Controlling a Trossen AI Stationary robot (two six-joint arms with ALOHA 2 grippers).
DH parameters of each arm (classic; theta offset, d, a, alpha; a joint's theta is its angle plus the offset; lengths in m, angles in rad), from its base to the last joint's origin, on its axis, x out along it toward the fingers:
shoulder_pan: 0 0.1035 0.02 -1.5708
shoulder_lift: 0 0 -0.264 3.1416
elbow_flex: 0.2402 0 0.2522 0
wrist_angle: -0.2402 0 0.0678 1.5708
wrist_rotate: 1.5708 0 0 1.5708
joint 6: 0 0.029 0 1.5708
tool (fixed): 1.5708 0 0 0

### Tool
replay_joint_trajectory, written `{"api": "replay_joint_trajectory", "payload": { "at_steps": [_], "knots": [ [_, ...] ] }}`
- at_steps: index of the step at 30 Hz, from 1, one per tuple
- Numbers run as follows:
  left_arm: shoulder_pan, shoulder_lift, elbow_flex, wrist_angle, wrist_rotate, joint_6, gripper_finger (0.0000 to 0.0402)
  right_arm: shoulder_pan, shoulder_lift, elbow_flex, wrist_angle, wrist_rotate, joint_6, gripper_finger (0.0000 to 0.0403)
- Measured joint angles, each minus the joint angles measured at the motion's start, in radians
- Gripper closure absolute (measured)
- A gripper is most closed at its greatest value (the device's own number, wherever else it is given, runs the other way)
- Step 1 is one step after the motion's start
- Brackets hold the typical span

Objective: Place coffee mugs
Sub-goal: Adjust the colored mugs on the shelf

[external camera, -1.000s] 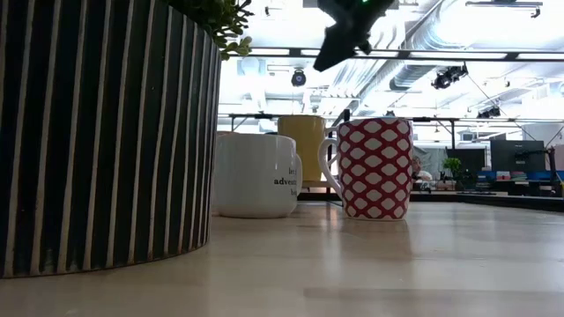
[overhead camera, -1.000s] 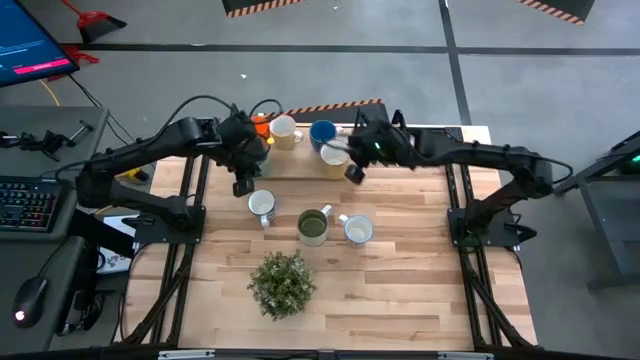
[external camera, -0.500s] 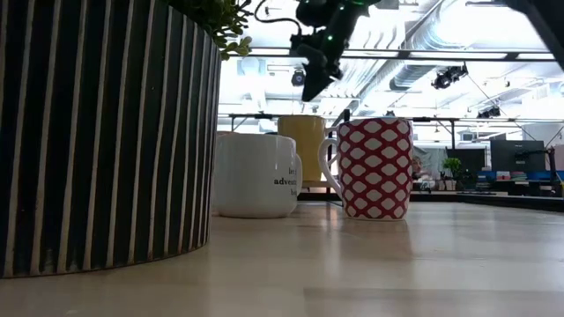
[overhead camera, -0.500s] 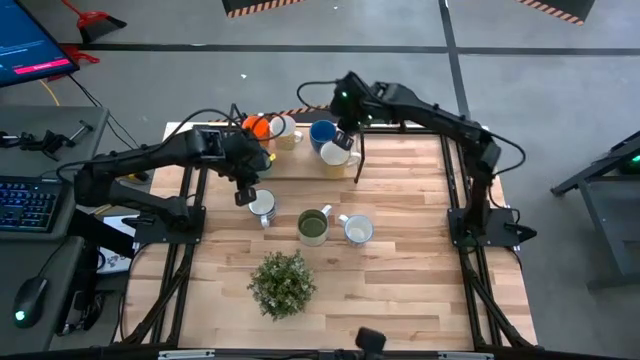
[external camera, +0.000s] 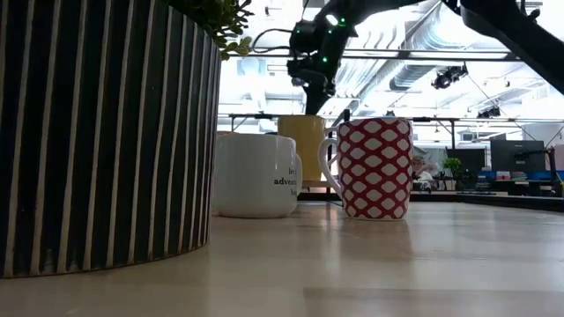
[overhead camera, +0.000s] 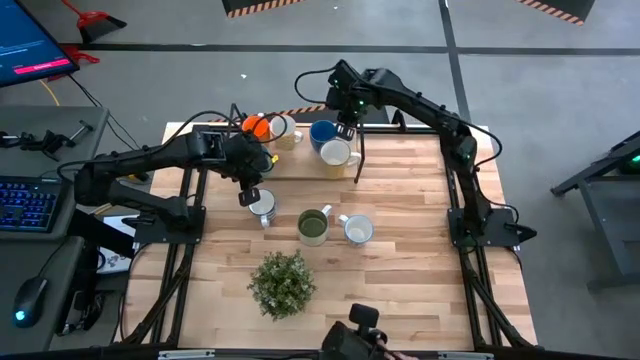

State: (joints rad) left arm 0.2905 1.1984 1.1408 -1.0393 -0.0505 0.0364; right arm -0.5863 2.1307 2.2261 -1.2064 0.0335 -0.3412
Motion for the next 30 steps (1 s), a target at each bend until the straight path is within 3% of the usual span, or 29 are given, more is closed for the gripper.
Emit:
{"api": "replay_joint_trajectory", "payload": {
  "at_steps": [12,19,30],
  "knots": [
    [0.0,0.0,0.0,0.003,-0.012,-0.008,0.0348,-0.016,0.052,0.0,-0.007,-0.017,-0.008,0.0349],
    [0.0,0.0,0.0,0.005,-0.014,-0.012,0.0348,-0.02,0.058,0.0,-0.002,-0.007,-0.008,0.0396],
    [0.0,0.0,0.0,0.013,-0.014,-0.026,0.0348,-0.019,0.058,0.0,-0.026,-0.02,0.005,0.0402]
  ]
}}
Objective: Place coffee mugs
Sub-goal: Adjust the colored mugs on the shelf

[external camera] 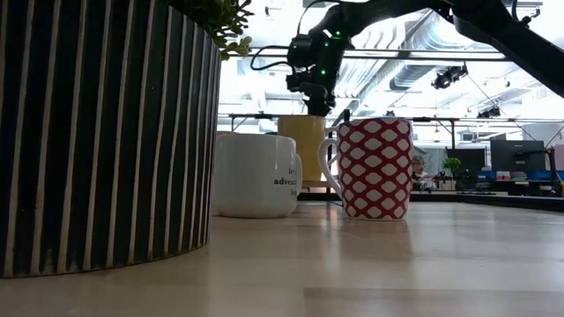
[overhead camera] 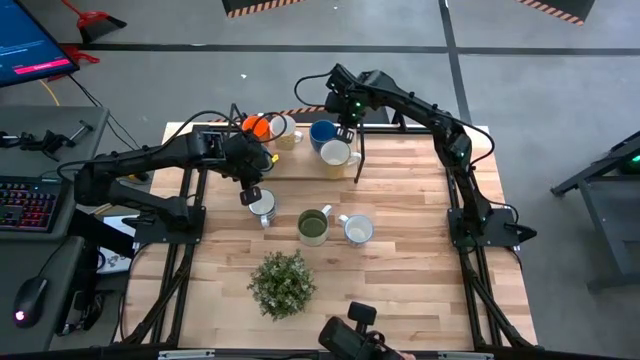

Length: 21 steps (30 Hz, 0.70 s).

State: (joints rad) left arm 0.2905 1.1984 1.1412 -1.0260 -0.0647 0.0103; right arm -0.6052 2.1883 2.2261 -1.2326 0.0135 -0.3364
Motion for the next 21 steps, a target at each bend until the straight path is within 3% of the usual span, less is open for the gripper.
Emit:
{"api": "replay_joint_trajectory", "payload": {
  "at_steps": [21],
  "knots": [
    [0.0,0.0,0.0,0.001,0.0,-0.008,0.0348,0.034,0.003,-0.068,0.047,0.006,-0.004,0.0403]
  ]
}}
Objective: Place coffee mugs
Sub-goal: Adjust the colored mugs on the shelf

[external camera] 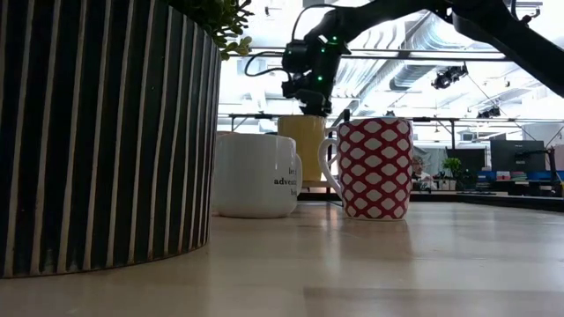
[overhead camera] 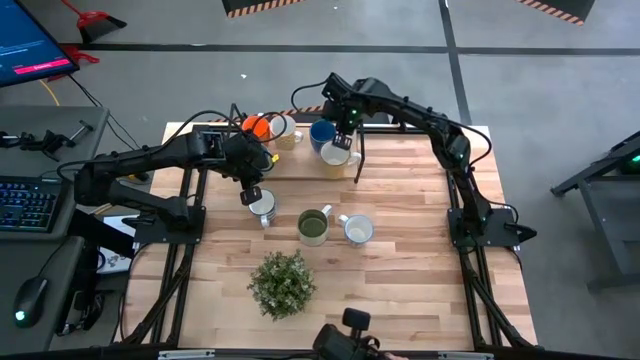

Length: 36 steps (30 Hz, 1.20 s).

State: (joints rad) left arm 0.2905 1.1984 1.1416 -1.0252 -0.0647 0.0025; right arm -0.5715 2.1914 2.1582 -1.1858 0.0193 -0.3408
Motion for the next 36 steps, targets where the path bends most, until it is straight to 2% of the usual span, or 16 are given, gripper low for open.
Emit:
{"api": "replay_joint_trajectory", "payload": {
  "at_steps": [36],
  "knots": [
    [0.0,0.0,0.0,-0.001,0.0,0.0,0.0348,0.015,0.029,-0.014,0.101,-0.032,0.0,0.0403]
  ]
}}
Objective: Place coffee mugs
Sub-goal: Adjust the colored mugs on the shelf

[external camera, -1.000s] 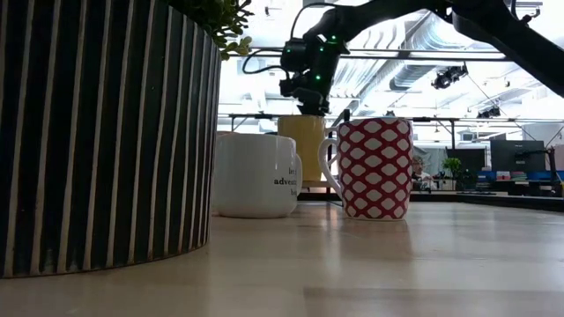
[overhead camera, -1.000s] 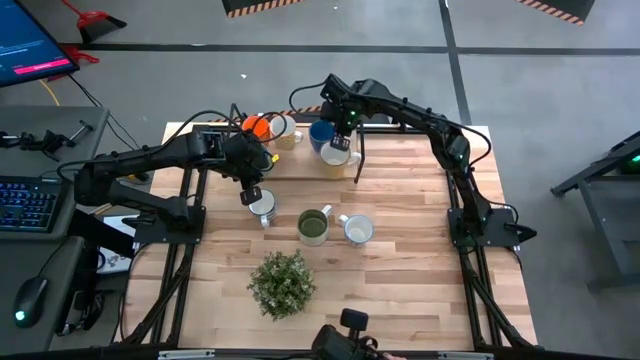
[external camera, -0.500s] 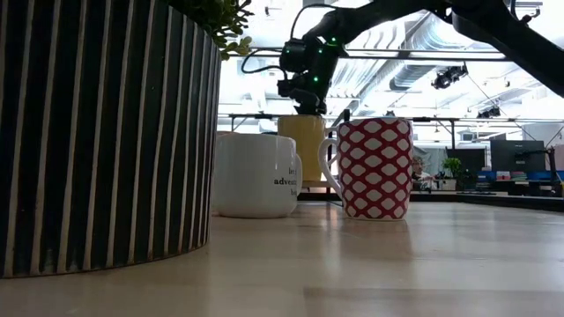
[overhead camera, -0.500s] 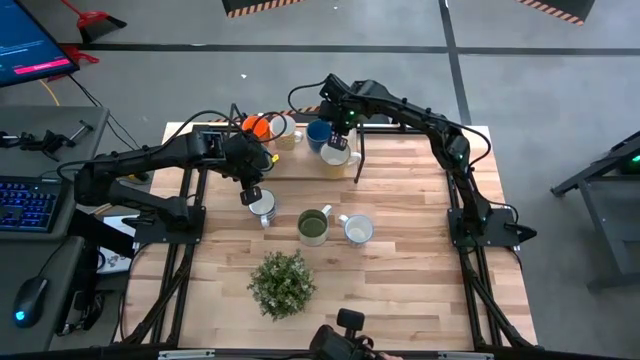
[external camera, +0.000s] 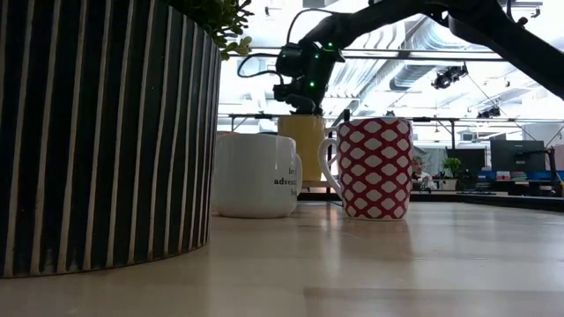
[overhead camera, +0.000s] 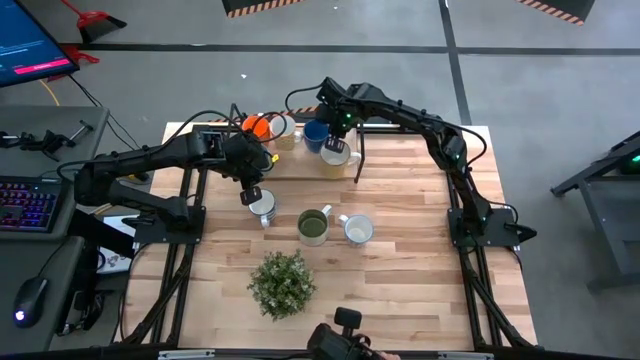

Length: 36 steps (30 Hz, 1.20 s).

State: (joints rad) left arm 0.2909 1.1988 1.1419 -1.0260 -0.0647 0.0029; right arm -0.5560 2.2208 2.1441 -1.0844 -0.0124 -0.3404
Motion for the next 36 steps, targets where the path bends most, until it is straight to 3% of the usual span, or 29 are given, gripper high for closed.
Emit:
{"api": "replay_joint_trajectory", "payload": {
  "at_steps": [23,29,36],
  "knots": [
    [0.0,0.0,0.0,0.0,-0.004,0.0,0.0348,-0.051,-0.048,0.0,0.06,0.166,0.052,0.0403],
    [0.0,0.0,0.0,0.0,-0.004,0.0,0.0348,-0.042,-0.139,0.002,0.023,0.029,0.072,0.0403],
    [0.0,0.0,0.0,0.0,-0.006,0.011,0.0348,0.029,-0.197,0.002,-0.082,-0.044,0.104,0.0403]
  ]
}}
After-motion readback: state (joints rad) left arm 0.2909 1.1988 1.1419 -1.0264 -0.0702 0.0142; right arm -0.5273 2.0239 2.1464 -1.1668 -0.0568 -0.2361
